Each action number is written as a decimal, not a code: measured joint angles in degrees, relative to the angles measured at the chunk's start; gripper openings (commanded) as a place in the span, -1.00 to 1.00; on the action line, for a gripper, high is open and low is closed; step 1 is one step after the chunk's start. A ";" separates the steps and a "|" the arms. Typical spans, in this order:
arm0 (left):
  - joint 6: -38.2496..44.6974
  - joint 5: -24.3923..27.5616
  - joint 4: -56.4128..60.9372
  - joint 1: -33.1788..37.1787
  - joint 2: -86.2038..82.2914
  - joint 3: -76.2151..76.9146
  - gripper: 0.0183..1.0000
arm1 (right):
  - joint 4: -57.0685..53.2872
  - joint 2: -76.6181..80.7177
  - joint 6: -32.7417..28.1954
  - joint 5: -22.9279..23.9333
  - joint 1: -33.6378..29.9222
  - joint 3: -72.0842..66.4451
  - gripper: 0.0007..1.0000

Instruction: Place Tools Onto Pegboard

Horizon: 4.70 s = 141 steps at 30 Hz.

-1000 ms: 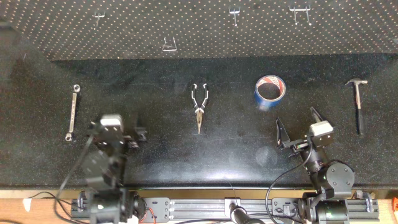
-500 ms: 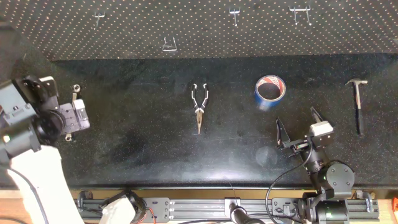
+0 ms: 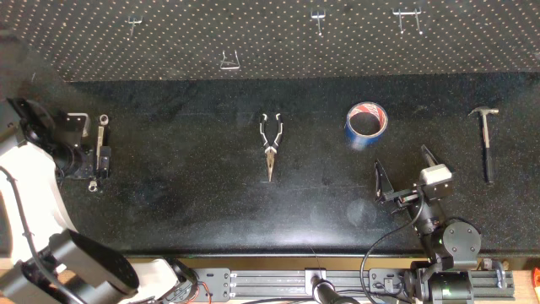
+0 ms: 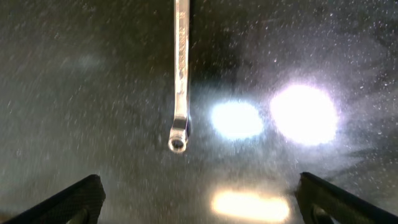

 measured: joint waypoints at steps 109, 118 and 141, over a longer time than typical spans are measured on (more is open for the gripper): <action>-27.43 1.46 40.11 -26.64 -32.79 -25.68 -0.98 | 0.00 0.00 0.00 0.00 0.00 0.00 0.95; -27.43 1.44 43.10 -27.41 -30.05 -25.68 -0.98 | 0.00 0.00 -0.02 0.00 0.00 0.00 0.95; -27.43 1.44 47.58 -27.41 -25.24 -25.68 -0.98 | 0.00 0.00 0.00 0.00 0.00 0.00 0.95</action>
